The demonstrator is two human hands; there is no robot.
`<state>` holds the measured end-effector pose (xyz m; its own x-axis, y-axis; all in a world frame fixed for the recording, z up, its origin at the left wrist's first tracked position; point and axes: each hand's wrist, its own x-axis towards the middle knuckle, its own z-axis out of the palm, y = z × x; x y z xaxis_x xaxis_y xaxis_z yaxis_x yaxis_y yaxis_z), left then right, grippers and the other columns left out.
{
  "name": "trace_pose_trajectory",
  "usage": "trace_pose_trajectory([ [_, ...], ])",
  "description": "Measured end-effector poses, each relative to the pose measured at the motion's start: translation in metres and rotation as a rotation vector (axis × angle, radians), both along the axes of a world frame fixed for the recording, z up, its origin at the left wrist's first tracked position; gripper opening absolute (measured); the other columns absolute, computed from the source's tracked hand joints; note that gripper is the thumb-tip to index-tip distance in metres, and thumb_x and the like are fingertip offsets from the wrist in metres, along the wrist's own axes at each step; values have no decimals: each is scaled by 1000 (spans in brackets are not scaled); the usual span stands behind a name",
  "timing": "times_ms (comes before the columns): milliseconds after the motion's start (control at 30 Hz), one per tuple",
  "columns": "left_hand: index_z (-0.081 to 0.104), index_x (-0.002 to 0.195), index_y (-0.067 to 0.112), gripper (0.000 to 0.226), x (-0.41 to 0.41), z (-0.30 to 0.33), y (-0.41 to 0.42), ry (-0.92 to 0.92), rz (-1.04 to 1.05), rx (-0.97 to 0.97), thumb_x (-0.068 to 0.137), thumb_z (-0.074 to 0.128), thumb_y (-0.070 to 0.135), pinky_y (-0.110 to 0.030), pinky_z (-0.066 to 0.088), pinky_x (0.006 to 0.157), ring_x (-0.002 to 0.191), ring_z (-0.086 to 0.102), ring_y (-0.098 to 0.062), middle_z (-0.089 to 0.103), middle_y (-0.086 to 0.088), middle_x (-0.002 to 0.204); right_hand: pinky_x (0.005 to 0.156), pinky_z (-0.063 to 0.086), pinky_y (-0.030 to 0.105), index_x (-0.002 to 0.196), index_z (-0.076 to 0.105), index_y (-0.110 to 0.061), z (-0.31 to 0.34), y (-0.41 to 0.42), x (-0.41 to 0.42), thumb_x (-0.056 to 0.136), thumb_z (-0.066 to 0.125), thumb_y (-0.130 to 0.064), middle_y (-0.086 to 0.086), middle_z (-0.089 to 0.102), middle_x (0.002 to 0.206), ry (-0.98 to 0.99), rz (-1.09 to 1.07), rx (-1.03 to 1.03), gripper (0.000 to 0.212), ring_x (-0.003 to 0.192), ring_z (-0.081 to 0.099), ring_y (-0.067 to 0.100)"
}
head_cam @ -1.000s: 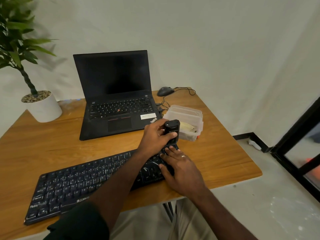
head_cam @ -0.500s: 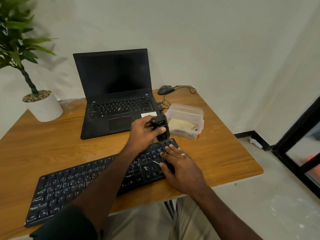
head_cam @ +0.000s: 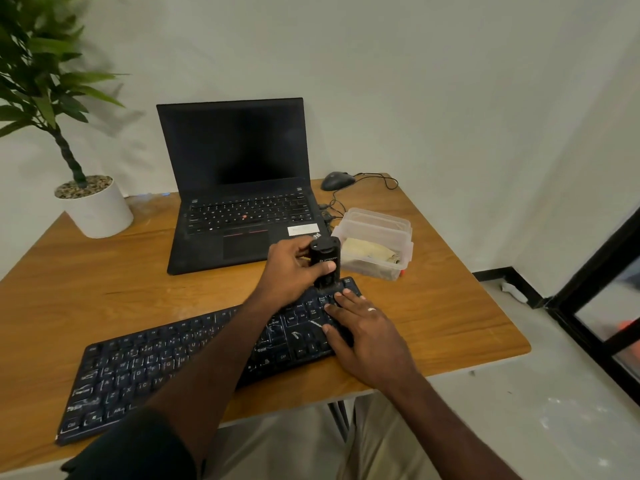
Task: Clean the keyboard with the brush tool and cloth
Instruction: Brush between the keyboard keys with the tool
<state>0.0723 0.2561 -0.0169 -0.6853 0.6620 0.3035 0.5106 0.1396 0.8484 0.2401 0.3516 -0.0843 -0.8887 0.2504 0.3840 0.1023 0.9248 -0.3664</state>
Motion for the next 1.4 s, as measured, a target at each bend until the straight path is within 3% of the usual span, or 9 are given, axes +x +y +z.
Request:
trace_pose_trajectory([
  [300,74,108,14,33,2,7,-5,2,-3,-2,77,84,10,-21,56,85,95,70,-2,75,7,98,119,29,32,131,66,-17,1,0,-1,98,50,-43,5,59,141,-6,0,0,45,139,46,18],
  [500,74,105,21,30,-11,13,-19,56,70,-87,77,84,17,-15,50,84,96,66,-1,73,11,96,119,30,34,131,66,-17,1,0,-1,98,50,-44,5,60,141,-3,-9,4,45,139,46,17],
  [633,73,110,17,34,-10,11,-23,59,25,-97,78,84,14,-8,49,81,97,65,3,74,5,102,119,29,33,132,66,-17,1,0,0,98,50,-44,5,59,141,-6,-8,2,46,139,46,17],
  [767,73,106,17,31,-26,5,-44,83,121,-182,77,85,15,-32,55,93,97,68,-10,73,7,100,119,27,31,133,65,-18,1,0,1,98,49,-45,3,58,143,-15,-17,14,46,140,45,16],
  [867,72,106,16,27,-21,2,-54,-155,128,-18,81,81,9,-40,60,86,101,72,-17,76,0,103,118,28,32,132,65,-18,2,1,0,98,49,-44,4,59,142,-24,-19,20,46,139,46,17],
  [933,71,109,12,28,-10,1,-52,-187,94,51,83,78,5,-28,61,80,99,73,-13,76,-1,104,118,30,33,131,66,-18,2,2,-1,97,51,-44,5,60,141,-22,-17,15,45,138,47,18],
  [1033,71,109,17,30,-4,3,-48,-24,70,-3,81,80,9,-8,51,79,99,68,3,73,9,103,116,30,31,130,67,-18,4,1,2,96,52,-44,5,61,139,-13,-17,3,45,136,49,18],
  [1167,72,107,21,30,-13,10,-65,130,168,-85,79,83,17,-18,51,89,96,66,-1,71,12,99,113,32,30,125,70,-18,7,6,7,93,55,-41,5,63,136,14,-71,-29,42,131,54,18],
  [1400,69,112,21,35,4,5,-156,-97,330,197,82,79,5,-17,55,84,98,70,-3,75,7,102,115,36,46,120,71,-15,8,14,12,91,48,-30,8,66,132,86,-174,-22,40,131,54,20],
])
